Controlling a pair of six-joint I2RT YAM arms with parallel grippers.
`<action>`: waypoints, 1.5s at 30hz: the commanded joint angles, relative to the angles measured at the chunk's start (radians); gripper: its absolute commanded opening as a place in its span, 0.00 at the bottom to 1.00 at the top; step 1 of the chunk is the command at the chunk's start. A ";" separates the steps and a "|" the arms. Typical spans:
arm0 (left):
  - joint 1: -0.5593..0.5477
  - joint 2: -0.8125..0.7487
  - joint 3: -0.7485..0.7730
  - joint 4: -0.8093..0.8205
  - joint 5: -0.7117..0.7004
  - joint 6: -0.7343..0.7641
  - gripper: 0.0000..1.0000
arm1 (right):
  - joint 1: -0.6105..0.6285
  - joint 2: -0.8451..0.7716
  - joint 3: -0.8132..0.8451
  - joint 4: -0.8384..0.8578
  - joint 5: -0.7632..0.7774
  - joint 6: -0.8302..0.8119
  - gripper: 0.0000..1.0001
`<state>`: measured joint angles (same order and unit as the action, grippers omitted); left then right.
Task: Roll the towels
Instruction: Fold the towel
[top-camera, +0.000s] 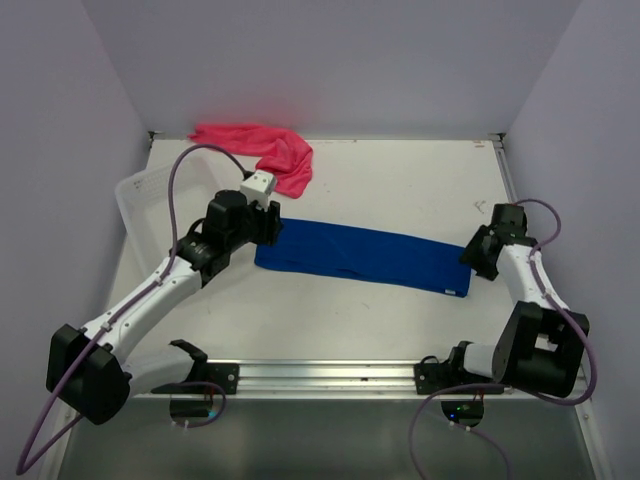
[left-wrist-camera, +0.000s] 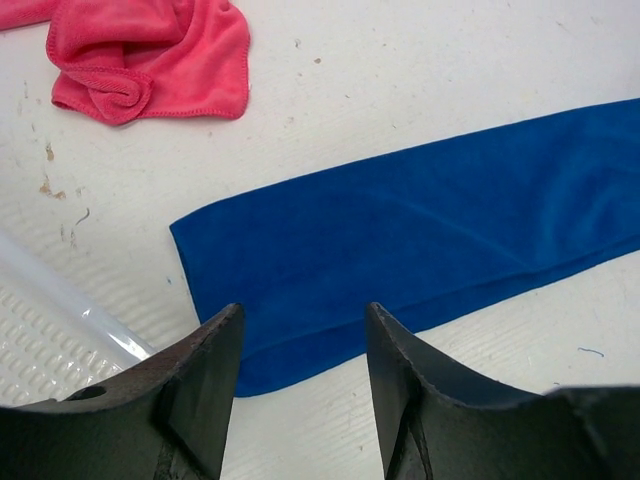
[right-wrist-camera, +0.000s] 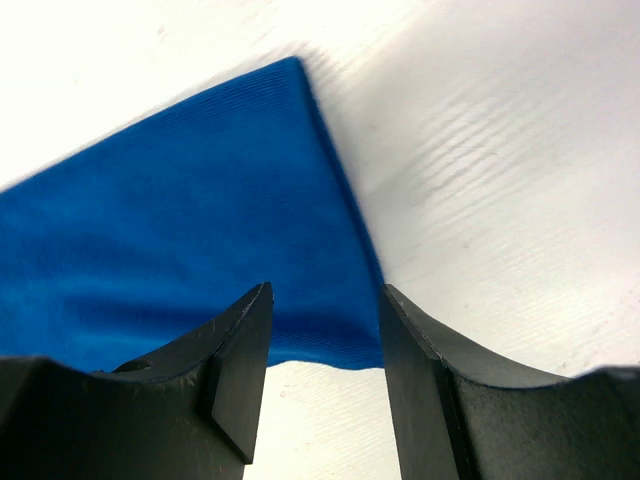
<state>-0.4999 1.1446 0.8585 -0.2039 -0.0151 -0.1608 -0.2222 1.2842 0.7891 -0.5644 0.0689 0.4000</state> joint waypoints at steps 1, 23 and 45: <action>-0.002 -0.031 -0.001 0.024 0.035 0.004 0.56 | -0.057 -0.003 0.007 0.006 -0.009 0.060 0.50; -0.035 -0.049 0.002 0.011 0.020 0.010 0.57 | -0.040 0.262 0.039 0.029 0.075 0.022 0.41; -0.042 -0.066 0.001 0.011 0.000 0.012 0.58 | -0.009 0.196 0.278 -0.209 0.231 -0.058 0.00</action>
<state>-0.5335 1.1000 0.8574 -0.2050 -0.0143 -0.1608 -0.2295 1.5673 0.9630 -0.6792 0.1841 0.3855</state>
